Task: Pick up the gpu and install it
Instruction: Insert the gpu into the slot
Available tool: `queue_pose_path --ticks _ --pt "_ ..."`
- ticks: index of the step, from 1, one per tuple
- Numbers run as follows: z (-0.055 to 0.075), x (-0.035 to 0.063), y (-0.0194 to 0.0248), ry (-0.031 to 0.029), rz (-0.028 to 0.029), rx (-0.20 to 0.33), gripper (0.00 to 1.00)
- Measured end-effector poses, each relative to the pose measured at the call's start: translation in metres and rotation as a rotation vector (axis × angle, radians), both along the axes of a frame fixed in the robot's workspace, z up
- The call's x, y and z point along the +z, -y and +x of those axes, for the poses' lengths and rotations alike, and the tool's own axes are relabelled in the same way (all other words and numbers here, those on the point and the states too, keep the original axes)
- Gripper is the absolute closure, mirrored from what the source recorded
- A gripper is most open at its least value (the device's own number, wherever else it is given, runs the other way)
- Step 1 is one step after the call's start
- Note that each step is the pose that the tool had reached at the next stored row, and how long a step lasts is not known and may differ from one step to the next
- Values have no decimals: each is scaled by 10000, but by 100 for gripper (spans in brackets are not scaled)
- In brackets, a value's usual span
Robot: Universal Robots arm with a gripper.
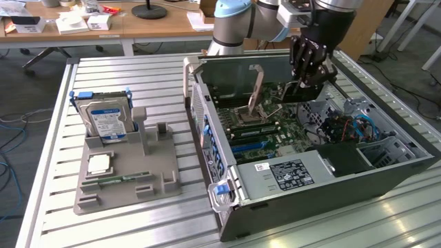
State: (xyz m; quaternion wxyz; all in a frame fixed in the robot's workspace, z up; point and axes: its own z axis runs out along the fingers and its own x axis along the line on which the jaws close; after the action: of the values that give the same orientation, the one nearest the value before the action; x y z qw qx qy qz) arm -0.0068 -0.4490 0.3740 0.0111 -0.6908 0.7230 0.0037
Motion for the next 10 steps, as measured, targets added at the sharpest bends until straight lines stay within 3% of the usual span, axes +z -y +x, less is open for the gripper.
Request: queue_pose_path --ticks 10 --pt "-6 -123 0 0 0 -1 74"
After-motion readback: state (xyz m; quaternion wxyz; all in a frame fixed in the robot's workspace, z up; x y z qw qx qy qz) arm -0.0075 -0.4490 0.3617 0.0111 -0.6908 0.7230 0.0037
